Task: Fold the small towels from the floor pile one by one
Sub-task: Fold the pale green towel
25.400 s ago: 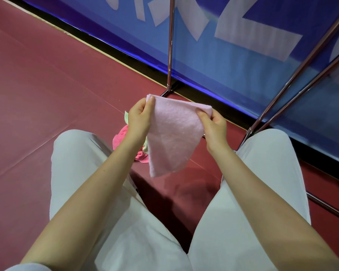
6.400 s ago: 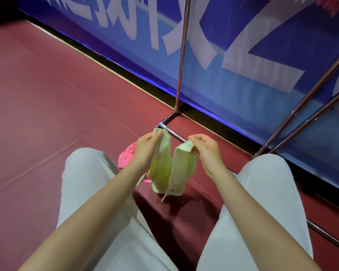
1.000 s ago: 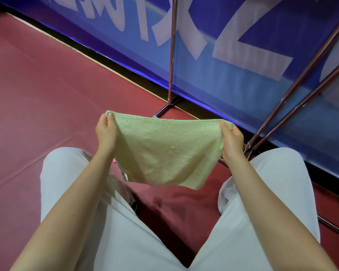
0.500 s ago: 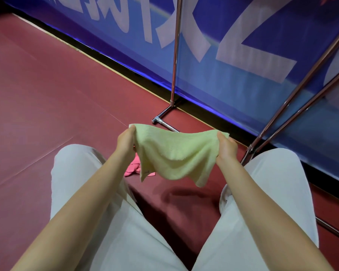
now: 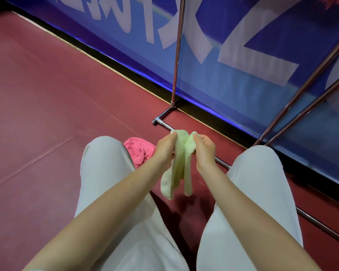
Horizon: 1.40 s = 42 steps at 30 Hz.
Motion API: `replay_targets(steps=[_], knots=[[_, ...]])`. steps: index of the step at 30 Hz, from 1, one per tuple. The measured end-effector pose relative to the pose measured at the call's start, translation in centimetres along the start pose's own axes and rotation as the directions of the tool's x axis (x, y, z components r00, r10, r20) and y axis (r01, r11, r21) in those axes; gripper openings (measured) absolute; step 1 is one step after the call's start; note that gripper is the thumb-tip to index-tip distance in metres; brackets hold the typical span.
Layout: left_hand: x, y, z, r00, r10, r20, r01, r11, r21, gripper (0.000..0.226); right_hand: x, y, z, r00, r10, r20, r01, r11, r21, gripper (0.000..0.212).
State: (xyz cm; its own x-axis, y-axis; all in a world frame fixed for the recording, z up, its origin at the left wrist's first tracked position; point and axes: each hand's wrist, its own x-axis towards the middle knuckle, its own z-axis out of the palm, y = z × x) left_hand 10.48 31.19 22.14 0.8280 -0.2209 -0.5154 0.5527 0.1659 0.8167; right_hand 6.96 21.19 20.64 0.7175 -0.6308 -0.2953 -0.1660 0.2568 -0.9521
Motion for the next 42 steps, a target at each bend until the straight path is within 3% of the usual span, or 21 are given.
replay_targets(steps=[5, 8, 11, 15, 22, 28, 34, 42], knots=[[0.0, -0.6, 1.2, 0.998, -0.057, 0.01, 0.057, 0.997, -0.045, 0.028, -0.2, 0.0, 0.3, 0.996, -0.091, -0.019, 0.087, 0.987, -0.137, 0.015], [0.2, 0.2, 1.1, 0.998, -0.066, 0.015, 0.067, 0.985, -0.156, 0.029, -0.4, -0.2, 0.7, 0.991, -0.12, 0.061, 0.123, 0.991, -0.05, 0.011], [0.6, 0.9, 0.9, 0.997, -0.083, 0.01, 0.083, 0.971, -0.223, 0.025, -0.1, -0.5, 0.6, 0.981, -0.12, 0.153, 0.118, 0.993, 0.026, 0.026], [0.9, 1.3, 0.6, 0.996, -0.088, 0.011, 0.089, 0.979, -0.183, 0.034, 0.4, -0.9, 0.3, 0.951, -0.215, 0.221, 0.25, 0.957, -0.145, 0.045], [1.5, 1.3, -0.1, 0.994, -0.098, 0.051, 0.101, 0.992, -0.072, 0.027, 1.2, -1.4, -0.1, 0.929, -0.211, 0.303, 0.276, 0.942, -0.189, 0.018], [1.6, 1.0, -0.9, 0.992, -0.079, 0.096, 0.076, 0.996, 0.039, 0.027, 1.6, -1.5, -0.8, 0.864, -0.383, 0.326, 0.493, 0.771, -0.403, 0.009], [1.0, 0.6, -2.2, 0.984, 0.051, 0.173, -0.056, 0.998, 0.026, 0.039, 0.5, -1.6, -0.9, 0.873, -0.308, 0.377, 0.451, 0.803, -0.39, 0.005], [-0.2, 0.4, -2.2, 0.937, 0.111, 0.332, -0.151, 0.984, 0.097, 0.032, -0.5, -1.5, -0.5, 0.892, -0.286, 0.349, 0.401, 0.857, -0.324, 0.009]])
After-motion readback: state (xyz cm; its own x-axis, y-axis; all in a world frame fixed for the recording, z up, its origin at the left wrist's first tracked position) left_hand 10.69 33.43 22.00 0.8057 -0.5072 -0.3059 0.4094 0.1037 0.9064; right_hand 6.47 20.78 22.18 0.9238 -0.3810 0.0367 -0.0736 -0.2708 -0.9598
